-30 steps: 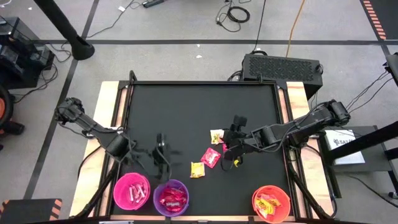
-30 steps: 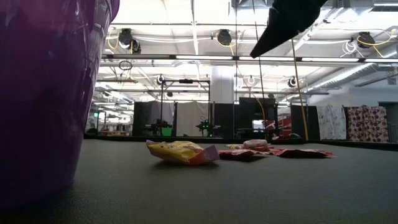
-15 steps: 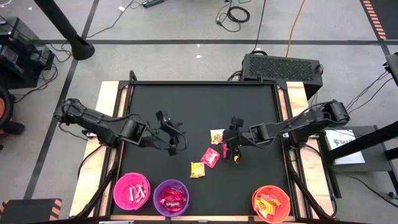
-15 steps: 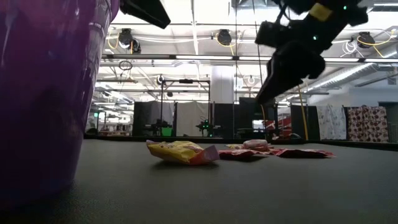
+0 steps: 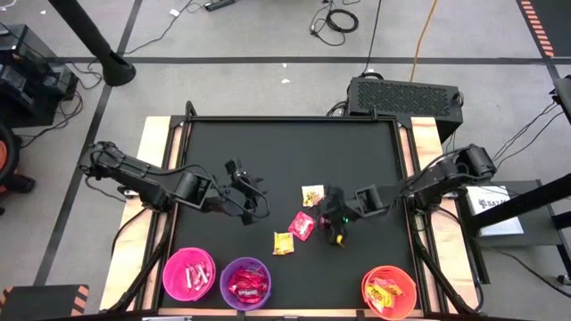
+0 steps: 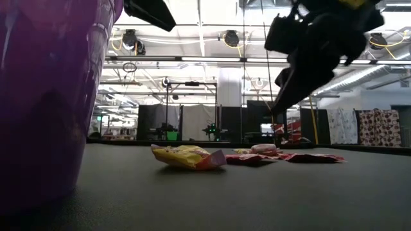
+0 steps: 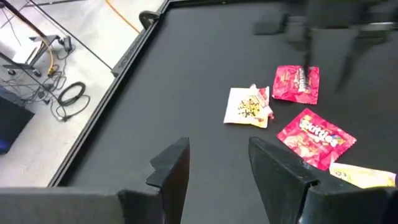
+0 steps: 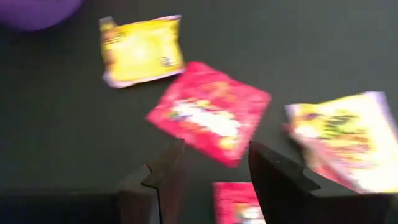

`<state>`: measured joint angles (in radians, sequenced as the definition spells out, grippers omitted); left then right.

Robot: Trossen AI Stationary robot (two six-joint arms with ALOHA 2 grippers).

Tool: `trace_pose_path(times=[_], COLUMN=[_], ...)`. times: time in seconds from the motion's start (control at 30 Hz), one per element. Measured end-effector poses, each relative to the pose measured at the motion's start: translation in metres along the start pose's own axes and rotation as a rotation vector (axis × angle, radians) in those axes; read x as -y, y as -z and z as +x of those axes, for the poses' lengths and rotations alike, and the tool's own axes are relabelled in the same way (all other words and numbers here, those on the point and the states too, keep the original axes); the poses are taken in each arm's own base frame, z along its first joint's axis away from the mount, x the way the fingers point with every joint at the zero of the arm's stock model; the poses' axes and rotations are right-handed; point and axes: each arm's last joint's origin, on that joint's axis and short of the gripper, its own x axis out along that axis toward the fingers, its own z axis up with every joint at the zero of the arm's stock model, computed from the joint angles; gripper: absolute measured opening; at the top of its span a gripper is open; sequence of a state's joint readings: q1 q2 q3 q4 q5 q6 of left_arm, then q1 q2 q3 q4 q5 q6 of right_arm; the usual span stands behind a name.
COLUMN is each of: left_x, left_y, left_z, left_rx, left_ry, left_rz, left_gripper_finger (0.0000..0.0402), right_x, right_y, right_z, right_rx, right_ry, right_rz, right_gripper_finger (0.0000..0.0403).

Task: Sort candy by brand, put in halloween buckets
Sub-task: Put the orange candy into the pink bucket

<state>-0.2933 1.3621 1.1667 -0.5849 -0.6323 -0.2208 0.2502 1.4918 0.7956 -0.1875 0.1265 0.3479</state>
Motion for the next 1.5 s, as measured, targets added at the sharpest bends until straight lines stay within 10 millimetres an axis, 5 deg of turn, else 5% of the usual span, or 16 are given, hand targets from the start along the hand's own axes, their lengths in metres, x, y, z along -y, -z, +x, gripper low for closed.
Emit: trace_pose_path(times=[0.27, 0.87, 1.13, 1.33, 1.5], left_x=[-0.001, -0.001, -0.001, -0.001, -0.001], left_y=[0.0, 0.0, 0.0, -0.001, -0.002], left_z=[0.001, 0.001, 0.001, 0.001, 0.001], left_rx=[0.0, 0.0, 0.0, 0.004, 0.011], left_ry=[-0.004, -0.004, -0.004, -0.003, -0.002], left_rz=[0.074, 0.068, 0.068, 0.066, 0.061], left_gripper_finger=[0.0173, 0.0173, 0.0173, 0.0173, 0.0173], right_x=[-0.03, -0.003, -0.012, -0.009, 0.017], right_y=[0.01, 0.022, 0.019, -0.005, -0.015], right_z=[0.017, 0.057, 0.049, 0.03, 0.03], right_rx=[0.065, -0.067, -0.106, -0.014, -0.052], right_ry=[0.019, 0.14, -0.066, 0.162, 0.247], right_rz=[-0.056, -0.127, -0.041, -0.193, -0.305], right_gripper_finger=[0.0166, 0.0166, 0.0166, 0.0166, 0.0166])
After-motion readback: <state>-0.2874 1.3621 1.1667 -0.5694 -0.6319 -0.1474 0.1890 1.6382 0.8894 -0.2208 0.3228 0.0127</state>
